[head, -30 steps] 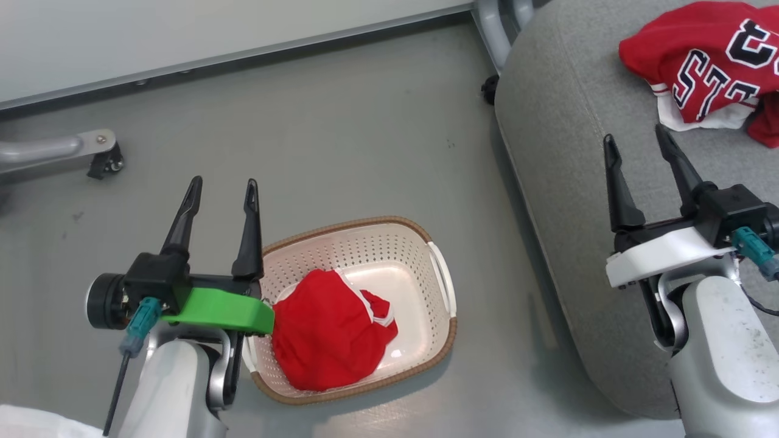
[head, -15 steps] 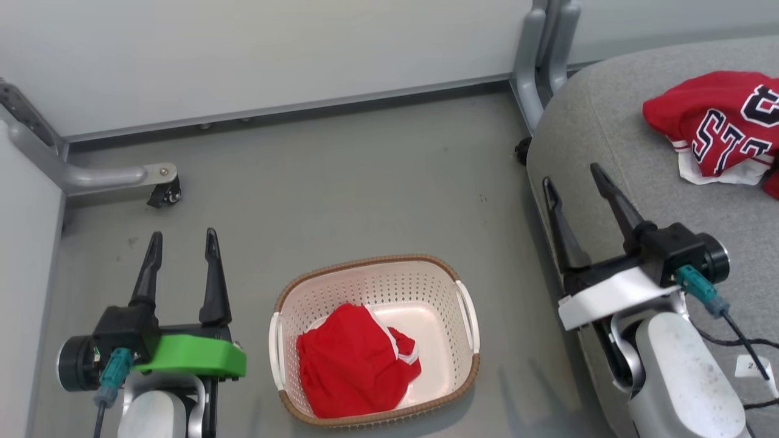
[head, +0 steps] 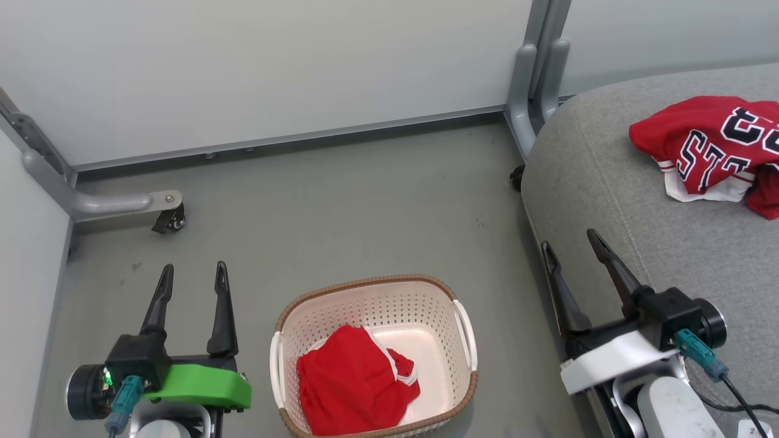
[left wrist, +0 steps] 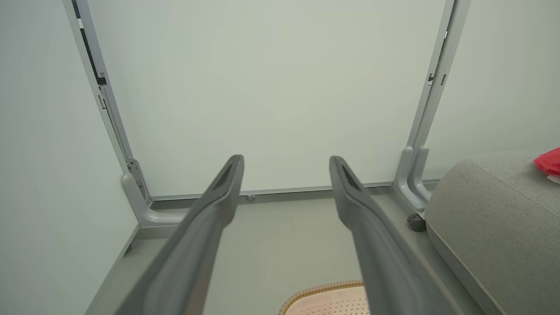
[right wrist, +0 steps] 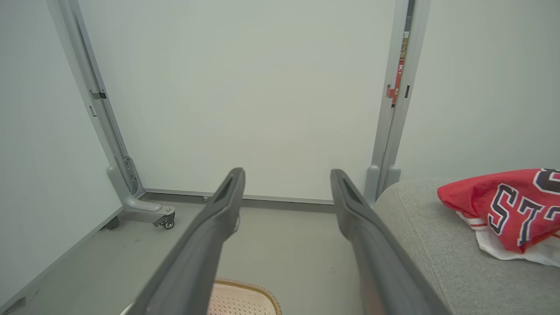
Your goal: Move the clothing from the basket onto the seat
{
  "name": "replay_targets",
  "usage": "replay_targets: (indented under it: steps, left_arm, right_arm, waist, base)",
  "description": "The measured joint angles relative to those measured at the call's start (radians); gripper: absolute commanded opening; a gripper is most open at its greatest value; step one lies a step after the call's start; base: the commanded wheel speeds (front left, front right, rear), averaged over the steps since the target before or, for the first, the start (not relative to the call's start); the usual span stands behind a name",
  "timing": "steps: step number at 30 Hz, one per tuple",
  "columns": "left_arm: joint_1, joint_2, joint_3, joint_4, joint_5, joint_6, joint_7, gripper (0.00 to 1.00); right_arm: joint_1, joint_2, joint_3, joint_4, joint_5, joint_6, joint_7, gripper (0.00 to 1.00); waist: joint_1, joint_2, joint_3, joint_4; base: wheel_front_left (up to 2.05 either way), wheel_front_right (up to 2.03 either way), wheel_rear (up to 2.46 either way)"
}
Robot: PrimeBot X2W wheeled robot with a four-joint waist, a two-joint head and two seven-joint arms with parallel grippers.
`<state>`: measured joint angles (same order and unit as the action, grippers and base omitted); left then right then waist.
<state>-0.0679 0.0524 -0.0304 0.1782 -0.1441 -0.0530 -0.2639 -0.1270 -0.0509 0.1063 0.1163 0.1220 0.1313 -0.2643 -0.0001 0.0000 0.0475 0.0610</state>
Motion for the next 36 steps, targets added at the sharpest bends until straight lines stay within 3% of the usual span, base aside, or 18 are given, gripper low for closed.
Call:
replay_targets:
  steps: [36]
  left_arm:
    - [0.027, -0.002, -0.014, 0.000, 0.001, 0.000, 0.000, 1.00]
  right_arm:
    - [0.070, 0.002, -0.023, 0.002, 0.031, 0.000, 0.000, 1.00]
  waist:
    - [0.0000, 0.0000, -0.013, 0.002]
  base:
    - [0.00, 0.00, 0.00]
